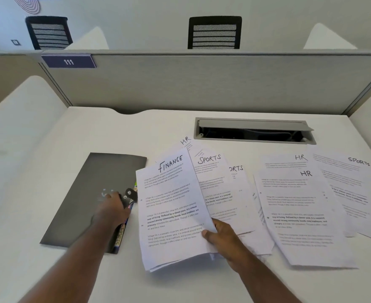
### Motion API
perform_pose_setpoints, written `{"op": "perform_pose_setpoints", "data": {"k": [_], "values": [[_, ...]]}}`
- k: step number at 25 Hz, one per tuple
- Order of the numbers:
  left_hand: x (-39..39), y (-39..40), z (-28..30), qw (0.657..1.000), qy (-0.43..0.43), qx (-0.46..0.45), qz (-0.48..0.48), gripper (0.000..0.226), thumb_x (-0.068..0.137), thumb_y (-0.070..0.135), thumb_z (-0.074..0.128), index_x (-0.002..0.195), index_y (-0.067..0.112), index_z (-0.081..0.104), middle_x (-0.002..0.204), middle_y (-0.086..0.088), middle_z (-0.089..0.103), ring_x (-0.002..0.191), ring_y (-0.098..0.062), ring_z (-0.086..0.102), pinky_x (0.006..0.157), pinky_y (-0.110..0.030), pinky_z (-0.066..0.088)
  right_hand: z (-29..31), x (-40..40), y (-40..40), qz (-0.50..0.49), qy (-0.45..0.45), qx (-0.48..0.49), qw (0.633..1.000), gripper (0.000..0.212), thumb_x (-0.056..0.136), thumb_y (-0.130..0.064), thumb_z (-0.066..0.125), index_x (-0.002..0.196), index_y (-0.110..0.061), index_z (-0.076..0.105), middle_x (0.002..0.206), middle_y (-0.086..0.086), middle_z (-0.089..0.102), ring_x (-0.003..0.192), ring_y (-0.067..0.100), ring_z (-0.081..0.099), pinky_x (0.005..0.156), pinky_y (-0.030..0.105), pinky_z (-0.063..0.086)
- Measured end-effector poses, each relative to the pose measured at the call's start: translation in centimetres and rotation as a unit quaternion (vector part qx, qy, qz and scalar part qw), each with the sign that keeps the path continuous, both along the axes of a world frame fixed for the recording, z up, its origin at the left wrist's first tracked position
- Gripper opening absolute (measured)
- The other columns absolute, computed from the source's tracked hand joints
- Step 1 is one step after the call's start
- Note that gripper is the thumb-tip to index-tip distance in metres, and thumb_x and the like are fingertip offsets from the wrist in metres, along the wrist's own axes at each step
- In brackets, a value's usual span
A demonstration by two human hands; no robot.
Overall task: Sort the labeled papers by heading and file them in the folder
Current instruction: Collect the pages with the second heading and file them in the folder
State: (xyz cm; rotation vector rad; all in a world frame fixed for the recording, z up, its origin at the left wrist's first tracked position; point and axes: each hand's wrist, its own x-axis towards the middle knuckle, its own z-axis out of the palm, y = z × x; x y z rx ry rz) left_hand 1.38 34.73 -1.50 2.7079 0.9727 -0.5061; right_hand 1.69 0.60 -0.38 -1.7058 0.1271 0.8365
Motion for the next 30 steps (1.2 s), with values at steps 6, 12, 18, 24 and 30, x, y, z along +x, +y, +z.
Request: {"op": "perform_pose_setpoints", "data": {"k": [6, 12, 18, 24, 30], "values": [[0.1, -1.0, 4.1, 0.995, -0.093, -0.023, -0.017, 0.054, 0.087, -0.003, 0.044, 0.136, 0.02, 0.04, 0.116, -0.016, 0.062, 0.094, -0.036, 0.062, 0.074, -0.039, 0.049, -0.7, -0.3, 0.9, -0.029, -0.026, 0.018, 0.999, 0.026, 0.094, -0.011, 0.056, 0.117, -0.02, 0.065, 0.111, -0.003, 0.072, 0.083, 0.011, 0.067, 0.062, 0.022, 0.056], [-0.5, 1.5, 7.7, 0.993, -0.093, 0.064, -0.037, 0.053, 0.093, 0.005, 0.039, 0.143, 0.019, 0.047, 0.152, -0.004, 0.045, 0.114, -0.035, 0.06, 0.092, -0.041, 0.047, -0.9, -0.1, 1.7, -0.047, -0.031, 0.031, 0.998, 0.029, 0.094, -0.009, 0.056, 0.121, -0.018, 0.064, 0.113, -0.005, 0.071, 0.104, 0.015, 0.066, 0.094, 0.032, 0.053], [-1.0, 0.6, 8.4, 0.989, -0.054, 0.121, -0.07, 0.098, 0.074, 0.058, 0.076, 0.146, 0.009, 0.032, 0.137, -0.008, 0.043, 0.121, -0.029, 0.055, 0.088, -0.044, 0.052, -1.2, 0.1, 1.8, -0.057, -0.031, 0.035, 0.997, 0.028, 0.095, -0.01, 0.056, 0.12, -0.021, 0.063, 0.114, -0.006, 0.071, 0.105, 0.018, 0.066, 0.093, 0.032, 0.054], [-1.5, 0.5, 8.2, 0.975, -0.151, 0.133, -0.091, 0.057, 0.087, -0.002, 0.055, 0.139, 0.015, 0.043, 0.133, -0.012, 0.045, 0.098, -0.039, 0.065, 0.07, -0.05, 0.055, -0.8, 0.1, 1.6, -0.068, -0.032, 0.056, 0.996, 0.027, 0.094, -0.006, 0.056, 0.113, -0.023, 0.065, 0.11, -0.007, 0.073, 0.102, 0.015, 0.069, 0.089, 0.028, 0.055], [-1.1, 0.8, 8.7, 0.983, -0.091, 0.139, -0.073, 0.024, 0.095, 0.011, 0.053, 0.119, 0.008, 0.054, 0.119, -0.011, 0.057, 0.097, -0.034, 0.066, 0.075, -0.044, 0.053, -0.6, 0.2, 1.8, -0.074, -0.032, 0.049, 0.996, 0.027, 0.094, -0.006, 0.057, 0.098, -0.031, 0.066, 0.106, -0.014, 0.071, 0.1, 0.011, 0.068, 0.084, 0.024, 0.054]]}}
